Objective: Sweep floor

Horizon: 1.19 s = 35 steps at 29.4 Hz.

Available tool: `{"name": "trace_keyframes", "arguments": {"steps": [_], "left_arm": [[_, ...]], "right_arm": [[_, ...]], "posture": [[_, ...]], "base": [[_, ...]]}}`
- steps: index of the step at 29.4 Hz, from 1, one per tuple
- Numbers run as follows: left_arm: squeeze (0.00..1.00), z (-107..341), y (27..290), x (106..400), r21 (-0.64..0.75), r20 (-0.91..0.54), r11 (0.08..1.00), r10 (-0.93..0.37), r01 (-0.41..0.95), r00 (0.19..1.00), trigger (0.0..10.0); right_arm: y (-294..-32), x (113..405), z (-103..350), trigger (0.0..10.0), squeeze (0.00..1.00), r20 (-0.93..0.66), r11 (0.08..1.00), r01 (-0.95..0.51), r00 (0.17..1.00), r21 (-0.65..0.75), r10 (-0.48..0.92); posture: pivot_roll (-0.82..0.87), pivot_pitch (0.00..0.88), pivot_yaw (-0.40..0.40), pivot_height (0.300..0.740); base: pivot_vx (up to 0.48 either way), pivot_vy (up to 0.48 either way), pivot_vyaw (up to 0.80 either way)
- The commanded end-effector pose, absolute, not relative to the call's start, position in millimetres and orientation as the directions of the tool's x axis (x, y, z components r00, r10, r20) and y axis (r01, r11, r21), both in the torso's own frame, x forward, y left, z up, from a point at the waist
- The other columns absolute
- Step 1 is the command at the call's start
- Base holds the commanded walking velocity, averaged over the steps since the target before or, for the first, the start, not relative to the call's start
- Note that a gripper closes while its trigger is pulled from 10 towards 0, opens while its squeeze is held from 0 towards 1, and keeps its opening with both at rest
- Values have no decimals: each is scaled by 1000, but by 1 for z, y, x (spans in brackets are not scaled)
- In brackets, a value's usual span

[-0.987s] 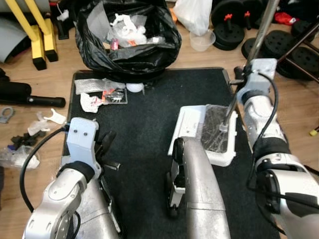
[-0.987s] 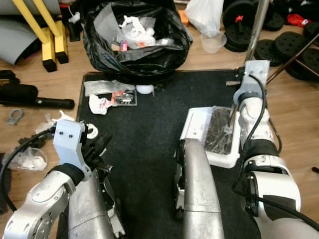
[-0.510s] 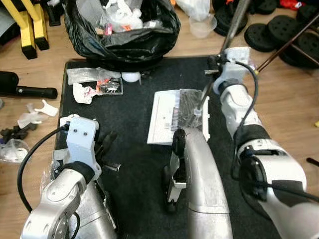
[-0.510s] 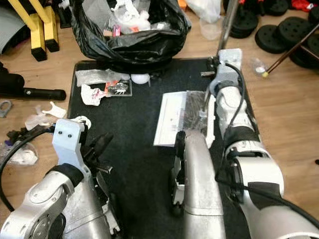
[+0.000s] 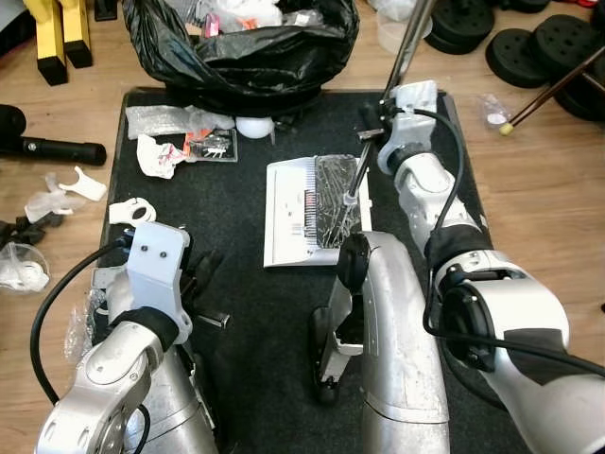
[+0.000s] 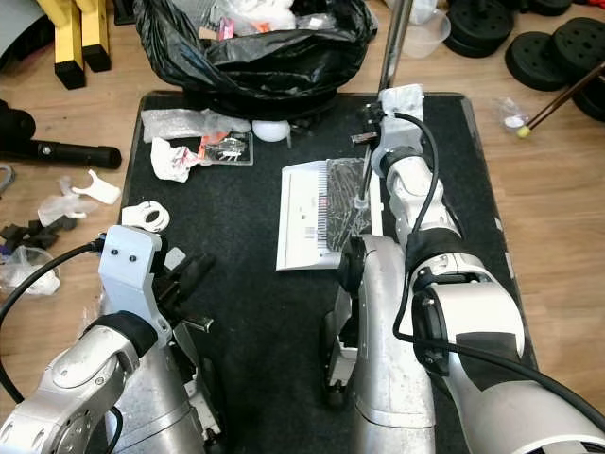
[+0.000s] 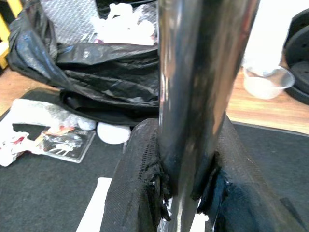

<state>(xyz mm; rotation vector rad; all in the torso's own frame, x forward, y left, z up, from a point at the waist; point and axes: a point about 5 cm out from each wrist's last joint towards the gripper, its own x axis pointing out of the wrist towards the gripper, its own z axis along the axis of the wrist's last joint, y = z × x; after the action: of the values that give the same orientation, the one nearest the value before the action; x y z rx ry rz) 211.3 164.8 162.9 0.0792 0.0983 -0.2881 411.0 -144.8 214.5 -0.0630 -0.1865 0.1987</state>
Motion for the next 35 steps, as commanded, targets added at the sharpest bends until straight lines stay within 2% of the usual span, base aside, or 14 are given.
{"name": "trace_keyframes", "arguments": {"steps": [1, 4, 7, 16, 17, 18, 19, 22, 25, 30, 35], "left_arm": [[0, 159, 164, 206, 61, -140, 945, -311, 322, 940, 10000], [0, 160, 165, 204, 65, -148, 944, -313, 325, 938, 10000], [0, 160, 166, 203, 66, -151, 943, -313, 325, 938, 10000], [0, 160, 165, 203, 67, -153, 943, -313, 325, 937, 10000], [0, 160, 164, 203, 65, -153, 943, -313, 326, 937, 10000], [0, 160, 164, 204, 64, -153, 943, -314, 327, 937, 10000], [0, 160, 164, 205, 62, -153, 943, -316, 328, 937, 10000], [0, 159, 163, 207, 58, -151, 942, -318, 330, 936, 10000], [0, 159, 162, 208, 58, -151, 942, -318, 330, 936, 10000], [0, 157, 160, 214, 50, -139, 943, -320, 329, 937, 10000], [0, 156, 158, 217, 45, -133, 943, -322, 331, 937, 10000]], "right_arm": [[-138, 412, 232, 10000, 0, 262, 973, -214, 937, -88, 230], [-130, 411, 235, 10000, 0, 280, 961, -261, 920, -88, 275], [-127, 409, 232, 10000, 0, 284, 955, -255, 914, -151, 290], [-132, 404, 211, 10000, 0, 256, 947, -300, 912, -120, 321], [-136, 402, 208, 10000, 275, 256, 945, -310, 909, -108, 328], [-142, 401, 205, 10000, 682, 255, 947, -305, 912, -102, 321], [-147, 400, 202, 10000, 745, 252, 950, -296, 916, -102, 313], [-162, 396, 197, 10000, 753, 253, 960, -260, 926, -108, 279], [-164, 396, 196, 10000, 753, 254, 962, -252, 928, -108, 272], [-184, 388, 186, 10000, 702, 253, 975, -194, 943, -111, 217], [-194, 384, 179, 10000, 706, 237, 983, -160, 955, -91, 178]], "posture": [[28, 426, -97, 316], [35, 432, -93, 306], [34, 434, -94, 306], [31, 433, -96, 306], [27, 430, -96, 306], [21, 427, -96, 306], [19, 426, -97, 306], [3, 413, -100, 306], [3, 413, -100, 306], [-18, 386, -105, 306], [-34, 375, -112, 306]], "base": [[0, 0, 0], [0, 0, -177], [0, 0, 0], [0, 0, 0], [0, 0, 0], [0, 0, 0], [0, 0, 0], [0, 0, 0], [0, 0, 0], [0, 0, 0], [0, 0, 0]]}}
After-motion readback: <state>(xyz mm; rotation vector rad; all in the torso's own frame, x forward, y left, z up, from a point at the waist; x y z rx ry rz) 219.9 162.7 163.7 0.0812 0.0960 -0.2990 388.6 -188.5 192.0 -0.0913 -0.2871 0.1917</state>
